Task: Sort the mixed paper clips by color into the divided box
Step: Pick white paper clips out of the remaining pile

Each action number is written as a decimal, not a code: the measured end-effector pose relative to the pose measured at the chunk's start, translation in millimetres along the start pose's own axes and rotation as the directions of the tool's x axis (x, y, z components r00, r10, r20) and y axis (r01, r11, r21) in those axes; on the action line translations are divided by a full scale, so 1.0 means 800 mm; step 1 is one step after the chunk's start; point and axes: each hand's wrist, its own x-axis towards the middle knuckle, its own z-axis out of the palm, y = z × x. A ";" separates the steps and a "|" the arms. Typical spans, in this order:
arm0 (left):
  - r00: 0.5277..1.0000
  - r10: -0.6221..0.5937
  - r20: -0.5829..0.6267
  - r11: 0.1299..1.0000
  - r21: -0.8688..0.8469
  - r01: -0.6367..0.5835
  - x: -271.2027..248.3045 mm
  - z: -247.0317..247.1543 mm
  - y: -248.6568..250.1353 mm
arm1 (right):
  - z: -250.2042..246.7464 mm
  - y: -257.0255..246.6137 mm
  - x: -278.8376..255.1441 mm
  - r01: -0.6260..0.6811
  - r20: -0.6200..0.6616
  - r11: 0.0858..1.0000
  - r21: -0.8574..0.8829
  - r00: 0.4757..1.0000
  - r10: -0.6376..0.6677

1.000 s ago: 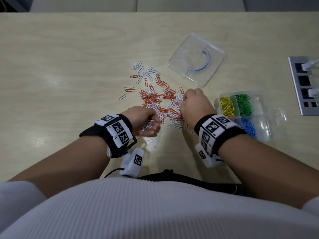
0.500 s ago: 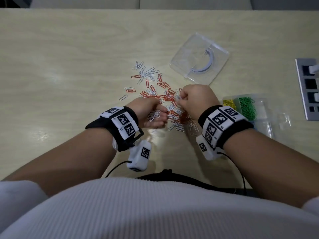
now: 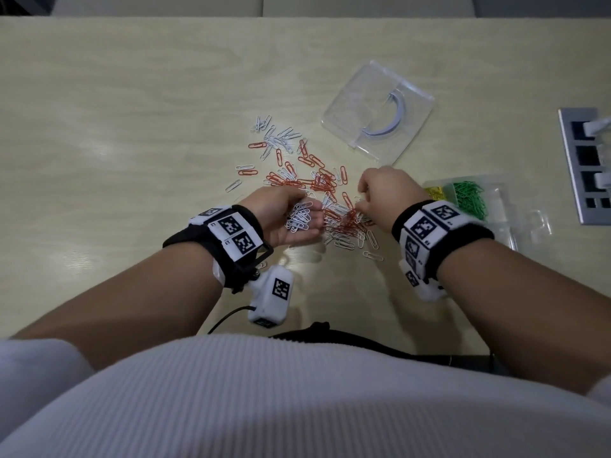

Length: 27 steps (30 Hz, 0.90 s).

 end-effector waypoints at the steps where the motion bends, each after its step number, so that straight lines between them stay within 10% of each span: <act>1: 1.000 0.005 -0.009 1.000 0.005 -0.005 0.000 0.000 0.000 | 0.004 -0.001 0.000 0.017 0.007 1.000 -0.025 1.000 -0.016; 11: 0.997 0.036 -0.065 0.999 0.033 -0.033 -0.001 -0.005 -0.008 | 0.003 -0.015 -0.001 0.013 0.097 0.991 -0.132 0.995 0.000; 19: 0.995 0.070 -0.077 0.997 -0.014 -0.071 0.002 -0.010 -0.016 | -0.003 -0.070 -0.026 0.232 -0.001 0.889 0.394 0.968 -0.252; 27: 0.997 0.007 -0.078 1.000 0.005 -0.007 -0.006 -0.037 -0.017 | 0.021 -0.039 0.006 0.252 -0.050 0.960 -0.123 0.964 -0.259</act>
